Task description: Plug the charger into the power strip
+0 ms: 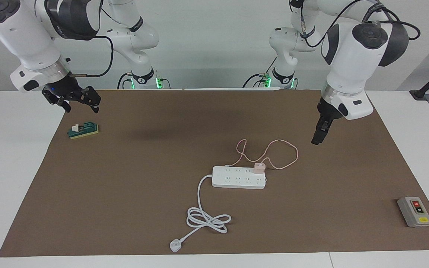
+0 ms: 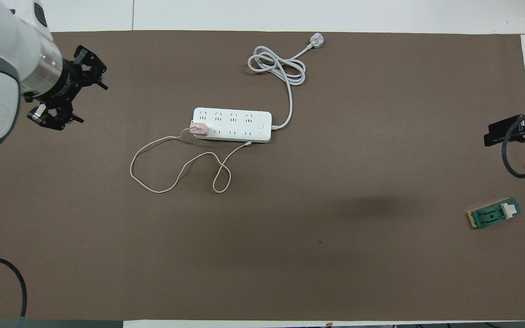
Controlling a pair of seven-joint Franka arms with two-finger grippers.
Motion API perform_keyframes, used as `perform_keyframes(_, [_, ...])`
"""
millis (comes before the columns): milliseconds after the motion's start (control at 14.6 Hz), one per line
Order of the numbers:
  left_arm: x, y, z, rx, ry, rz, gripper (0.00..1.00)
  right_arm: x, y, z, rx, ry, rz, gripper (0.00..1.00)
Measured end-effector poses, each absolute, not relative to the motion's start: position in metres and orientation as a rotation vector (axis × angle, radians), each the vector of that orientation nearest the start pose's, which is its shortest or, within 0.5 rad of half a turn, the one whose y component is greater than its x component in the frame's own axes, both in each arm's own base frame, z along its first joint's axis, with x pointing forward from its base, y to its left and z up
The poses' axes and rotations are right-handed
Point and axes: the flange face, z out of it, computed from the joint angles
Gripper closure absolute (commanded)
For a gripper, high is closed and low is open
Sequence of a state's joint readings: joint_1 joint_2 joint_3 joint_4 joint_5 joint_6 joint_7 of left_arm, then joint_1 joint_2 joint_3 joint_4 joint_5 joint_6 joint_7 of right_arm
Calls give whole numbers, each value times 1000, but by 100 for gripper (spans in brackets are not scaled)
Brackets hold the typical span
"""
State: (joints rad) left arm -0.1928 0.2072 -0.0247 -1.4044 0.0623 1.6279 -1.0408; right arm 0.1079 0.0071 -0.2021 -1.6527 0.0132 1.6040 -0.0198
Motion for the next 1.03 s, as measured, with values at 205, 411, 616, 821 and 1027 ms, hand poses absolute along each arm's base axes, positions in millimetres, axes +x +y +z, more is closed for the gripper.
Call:
perform_keyframes(205, [601,-75,614,-2948,-900,-12,19,554,-51,585,-3123,117,86,0])
perform_keyframes(411, [603,-34,626,-3027,-597,-14,0,554,-51,585,-3123,117,86,0])
perform_keyframes(616, [603,-1,629,-3075,-278,-5,0,554,-51,585,-3123,117,86,0])
perform_keyframes(821, [599,15,639,-3085,-132,-27,0,554,-51,585,-3123,117,86,0])
perform_keyframes(1027, [589,17,651,-3085,-106,-52,0,554,-51,585,-3123,117,86,0])
